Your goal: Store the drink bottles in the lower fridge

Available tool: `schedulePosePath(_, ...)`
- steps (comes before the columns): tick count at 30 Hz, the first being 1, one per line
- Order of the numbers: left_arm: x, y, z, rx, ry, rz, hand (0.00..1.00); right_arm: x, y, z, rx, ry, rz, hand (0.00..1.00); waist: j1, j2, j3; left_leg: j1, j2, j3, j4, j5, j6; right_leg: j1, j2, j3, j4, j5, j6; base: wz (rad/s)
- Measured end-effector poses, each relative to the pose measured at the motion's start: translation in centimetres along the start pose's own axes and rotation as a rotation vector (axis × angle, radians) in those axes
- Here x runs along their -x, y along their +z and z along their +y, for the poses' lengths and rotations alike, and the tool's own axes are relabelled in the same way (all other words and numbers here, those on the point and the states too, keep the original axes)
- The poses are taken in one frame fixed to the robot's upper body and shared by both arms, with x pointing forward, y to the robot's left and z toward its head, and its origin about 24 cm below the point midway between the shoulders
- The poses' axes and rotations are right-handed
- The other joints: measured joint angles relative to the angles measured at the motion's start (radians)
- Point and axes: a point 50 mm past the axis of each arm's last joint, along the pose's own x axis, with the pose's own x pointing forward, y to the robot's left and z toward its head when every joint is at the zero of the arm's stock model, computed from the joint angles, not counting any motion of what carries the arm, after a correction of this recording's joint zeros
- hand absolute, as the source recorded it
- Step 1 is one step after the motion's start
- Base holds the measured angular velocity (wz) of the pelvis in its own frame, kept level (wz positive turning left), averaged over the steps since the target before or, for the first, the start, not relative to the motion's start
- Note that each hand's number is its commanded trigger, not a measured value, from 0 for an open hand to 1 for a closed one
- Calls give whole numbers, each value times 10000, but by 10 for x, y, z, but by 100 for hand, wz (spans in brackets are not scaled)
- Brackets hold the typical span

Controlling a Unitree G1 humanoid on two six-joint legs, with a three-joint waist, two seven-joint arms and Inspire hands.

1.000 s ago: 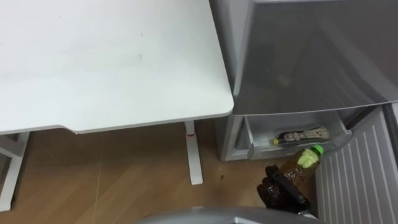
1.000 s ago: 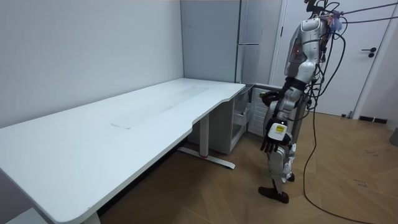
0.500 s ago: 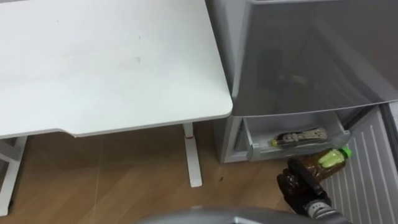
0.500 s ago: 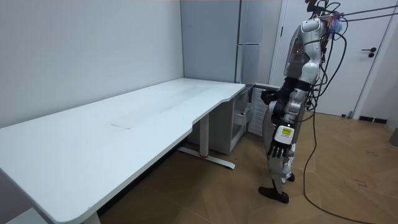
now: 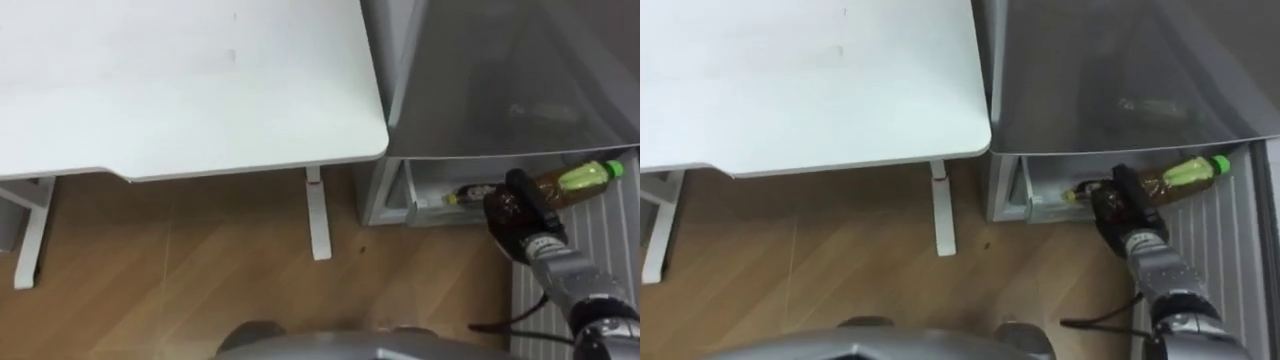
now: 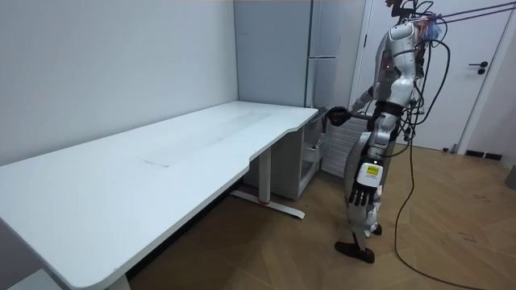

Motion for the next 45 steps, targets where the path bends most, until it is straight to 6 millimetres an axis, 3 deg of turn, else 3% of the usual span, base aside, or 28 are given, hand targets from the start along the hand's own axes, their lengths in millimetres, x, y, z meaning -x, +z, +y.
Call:
schedulePosePath(3, -2, 18, -9, -66, -210, -409, 0, -5, 2, 14, -238, -28, 19, 100, 229, -40, 70, -988, -16, 49, 575, -1, 0, -1087, -138, 72, 735, -128, -99, -2)
schedulePosePath(7, -3, 31, -16, -108, -337, -629, 0, -7, 1, 18, -423, -106, 82, 100, 540, -222, 171, -2152, -22, 87, 1345, -29, 27, -2279, -237, 241, 1677, -292, -184, 1)
schedulePosePath(13, -4, 44, -25, -397, -119, -791, 0, -8, 3, 26, -516, -168, 35, 100, 687, -291, 219, -4182, -23, -7, 2981, -364, 61, -4212, -497, 245, 3449, -856, -218, 11)
schedulePosePath(21, -3, 60, -29, -657, 356, -1233, 0, -10, 7, 44, -504, -87, -5, 100, 784, -555, 204, -6307, -11, -58, 4585, -571, 4, -6366, -676, 431, 5153, -1061, -427, 2)
schedulePosePath(26, -3, 63, -31, -1032, 602, -1366, 0, -9, 26, 64, -184, 19, -448, 100, 862, -607, 214, -7379, 26, 16, 5384, -644, 74, -7470, -731, 571, 5911, -1105, -509, -2)
schedulePosePath(34, -2, 67, -34, -1655, 725, -1660, 0, -9, 30, 94, 1298, 454, -581, 100, 1009, -679, 247, -8551, 46, 93, 6249, -745, 170, -8643, -834, 718, 6730, -1155, -563, -1)
schedulePosePath(40, -1, 77, -31, -1743, 773, -1985, 0, -4, 35, 133, 2358, 1243, -911, 100, 1067, -692, 252, -9158, 31, 87, 6576, -791, 252, -9197, -891, 727, 6990, -1151, -549, 1)
schedulePosePath(45, -1, 81, -27, -2114, 735, -2251, 0, 2, 45, 162, 2512, 1902, -1303, 100, 1144, -690, 252, -9201, 11, 87, 6748, -901, 292, -9190, -924, 723, 7113, -1216, -414, 1)
